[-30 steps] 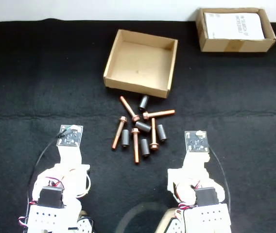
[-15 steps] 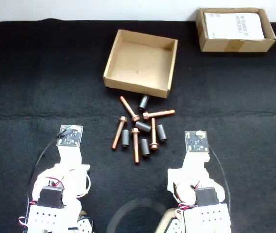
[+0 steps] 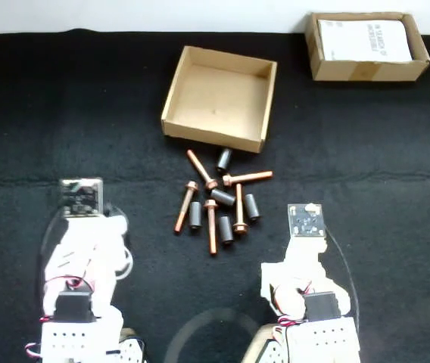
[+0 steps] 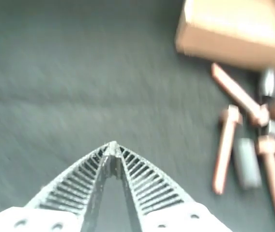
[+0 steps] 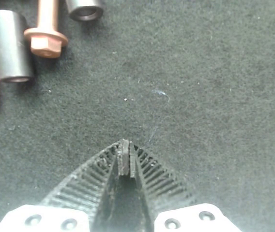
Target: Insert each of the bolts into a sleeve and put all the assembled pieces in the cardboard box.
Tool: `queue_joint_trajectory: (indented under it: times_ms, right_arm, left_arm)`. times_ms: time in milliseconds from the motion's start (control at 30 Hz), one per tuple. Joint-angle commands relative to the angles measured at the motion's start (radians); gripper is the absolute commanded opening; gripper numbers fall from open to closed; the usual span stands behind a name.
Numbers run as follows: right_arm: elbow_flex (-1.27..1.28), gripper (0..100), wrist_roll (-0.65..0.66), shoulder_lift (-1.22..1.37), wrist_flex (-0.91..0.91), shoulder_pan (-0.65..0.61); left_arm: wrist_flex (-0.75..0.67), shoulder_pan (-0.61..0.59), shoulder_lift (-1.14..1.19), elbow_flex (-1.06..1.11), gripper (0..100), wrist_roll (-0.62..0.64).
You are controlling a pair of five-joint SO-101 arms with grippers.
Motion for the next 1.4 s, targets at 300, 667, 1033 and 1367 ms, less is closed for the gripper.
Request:
queue_joint_trajectory:
  times_ms: [300, 667, 1033, 1367]
  right_arm:
    - [0.059, 0.6, -0.005, -0.002, 0.001, 0.007]
    - [0.059, 0.6, -0.005, -0.002, 0.001, 0.007]
    - [0.059, 0.6, -0.009, -0.002, 0.001, 0.002]
    - [-0.062, 0.6, -0.005, -0.004, -0.206, 0.008]
  left_arm:
    - [0.215, -0.242, -0.008, -0.254, 1, -0.427]
    - [0.743, -0.295, 0.124, -0.769, 1, -0.288]
    - [0.936, -0.312, 0.613, -1.138, 1, -0.032]
    - [0.928, 0.068, 0.803, -1.182, 1, 0.192]
